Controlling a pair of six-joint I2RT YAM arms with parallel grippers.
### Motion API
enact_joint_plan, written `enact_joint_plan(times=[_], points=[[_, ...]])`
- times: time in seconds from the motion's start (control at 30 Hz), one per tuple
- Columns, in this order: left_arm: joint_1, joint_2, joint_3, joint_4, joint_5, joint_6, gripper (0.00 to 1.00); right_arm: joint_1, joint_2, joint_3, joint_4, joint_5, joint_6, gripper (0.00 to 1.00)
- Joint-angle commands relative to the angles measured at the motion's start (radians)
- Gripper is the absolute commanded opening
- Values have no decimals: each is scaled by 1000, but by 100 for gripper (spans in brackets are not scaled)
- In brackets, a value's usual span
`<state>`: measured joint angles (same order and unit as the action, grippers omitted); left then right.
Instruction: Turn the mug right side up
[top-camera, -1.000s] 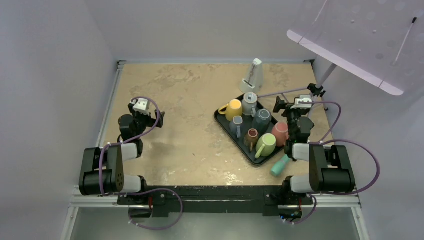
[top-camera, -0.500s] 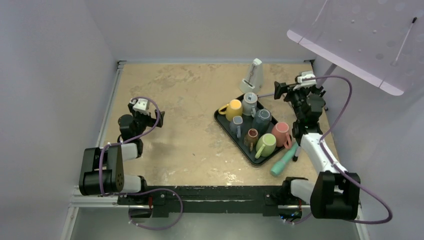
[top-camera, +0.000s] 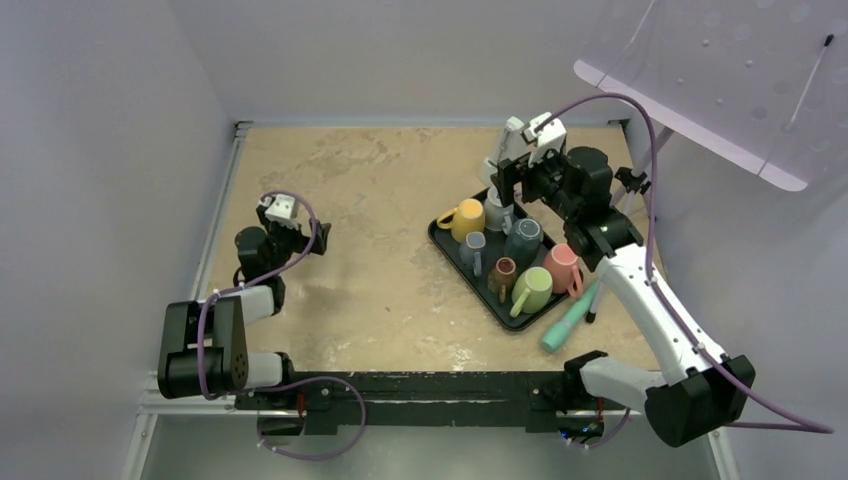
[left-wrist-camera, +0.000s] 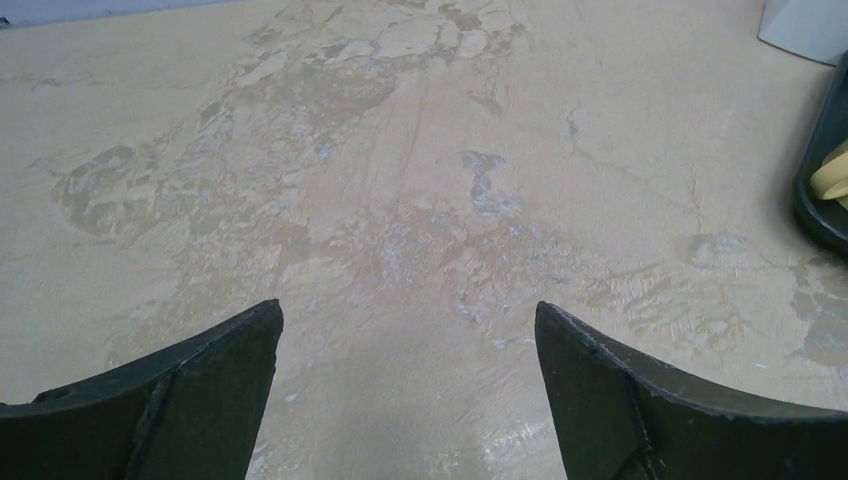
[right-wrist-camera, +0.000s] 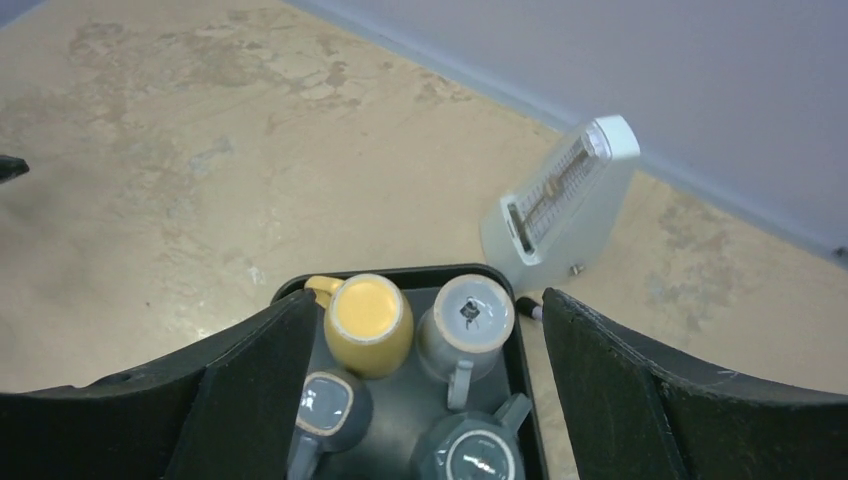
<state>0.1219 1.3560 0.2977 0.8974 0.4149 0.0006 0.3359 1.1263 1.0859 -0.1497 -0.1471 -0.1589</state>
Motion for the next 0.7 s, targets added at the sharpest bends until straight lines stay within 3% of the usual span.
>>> enact_joint_plan(times=[0.0,0.07,0.17,0.27,0.43,0.53,0.67], points=[[31,-73,192,-272,-30,-81,100,42,-34,40,-178,207,257,84],[32,-27,417,-733,-24,-61,99,87,-67,4,-181,279,329,83],[31,37,608,-1018,63,-45,93,141,-70,0,-276,416,443,81],[31,25,725,-1174,112,-25,93,162,-67,19,-441,525,625,73],[30,25,881,-1410,45,-10,90,204,-119,-54,-609,601,923,63],[30,11,900,-1455,25,-61,89,250,-146,-95,-665,668,1029,65],[24,-6,899,-1461,40,-112,88,219,-166,-118,-670,774,1007,81]])
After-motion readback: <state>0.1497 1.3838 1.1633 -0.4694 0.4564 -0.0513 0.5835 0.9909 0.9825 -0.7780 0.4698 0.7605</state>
